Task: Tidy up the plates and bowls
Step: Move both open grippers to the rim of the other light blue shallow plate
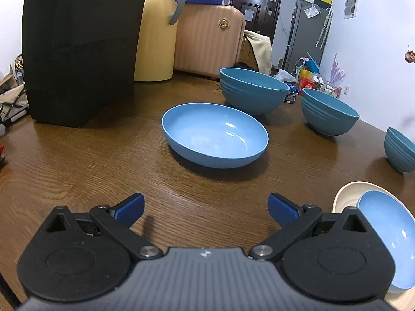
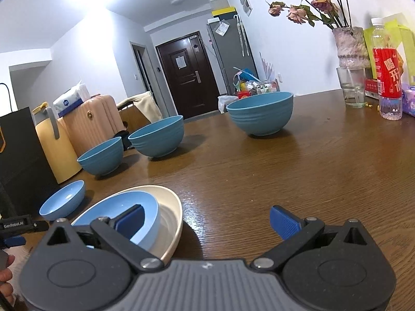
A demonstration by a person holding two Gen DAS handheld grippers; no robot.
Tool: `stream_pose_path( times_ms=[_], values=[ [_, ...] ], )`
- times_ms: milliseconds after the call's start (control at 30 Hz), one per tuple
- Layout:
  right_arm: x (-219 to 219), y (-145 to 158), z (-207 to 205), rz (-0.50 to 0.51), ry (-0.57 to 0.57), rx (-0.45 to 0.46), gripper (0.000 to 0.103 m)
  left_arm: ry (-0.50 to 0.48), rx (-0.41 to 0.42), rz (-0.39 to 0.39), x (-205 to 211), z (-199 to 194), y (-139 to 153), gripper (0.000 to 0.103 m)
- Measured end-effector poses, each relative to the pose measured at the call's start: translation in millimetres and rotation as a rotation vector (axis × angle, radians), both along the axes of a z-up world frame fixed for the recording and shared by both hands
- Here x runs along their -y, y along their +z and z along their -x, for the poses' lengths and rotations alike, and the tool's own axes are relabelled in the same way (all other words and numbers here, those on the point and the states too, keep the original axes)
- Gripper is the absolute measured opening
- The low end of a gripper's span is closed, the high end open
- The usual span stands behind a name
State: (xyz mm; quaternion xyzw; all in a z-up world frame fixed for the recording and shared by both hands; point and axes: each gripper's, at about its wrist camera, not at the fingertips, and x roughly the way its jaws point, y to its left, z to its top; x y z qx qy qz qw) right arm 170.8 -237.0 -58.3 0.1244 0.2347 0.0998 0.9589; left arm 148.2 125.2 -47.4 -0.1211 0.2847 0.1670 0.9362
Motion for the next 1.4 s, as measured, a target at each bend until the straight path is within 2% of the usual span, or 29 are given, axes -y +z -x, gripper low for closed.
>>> stream_pose_path(
  times_ms=[333, 533, 700, 833, 1167, 1400],
  values=[
    [-3.7, 4.4, 4.7, 0.012, -0.054, 0.023, 0.103, -0.016, 0.002, 0.037, -4.6, 3.5, -0.2, 0.103],
    [-18.0, 24.3, 11.1, -0.002, -0.090, 0.053, 0.103, -0.062, -0.002, 0.083, -11.2, 3.5, -0.3, 0.103],
    [-39.9, 43.7, 12.1, -0.024, -0.104, 0.074, 0.103, -0.098, -0.049, 0.048, -13.2, -1.1, -0.4, 0.103],
    [-65.9, 54.8, 3.6, -0.053, -0.072, 0.051, 0.103, -0.106, -0.073, 0.020, -14.9, -2.6, 5.2, 0.103],
    [-143.1, 73.5, -19.2, -0.014, 0.044, -0.022, 0.103, -0.099, -0.045, -0.029, -24.9, 1.1, 36.8, 0.103],
    [-189.1, 81.0, -38.8, -0.003, 0.075, -0.100, 0.103, -0.086, -0.075, -0.001, -48.1, -9.8, 48.6, 0.103]
  ],
)
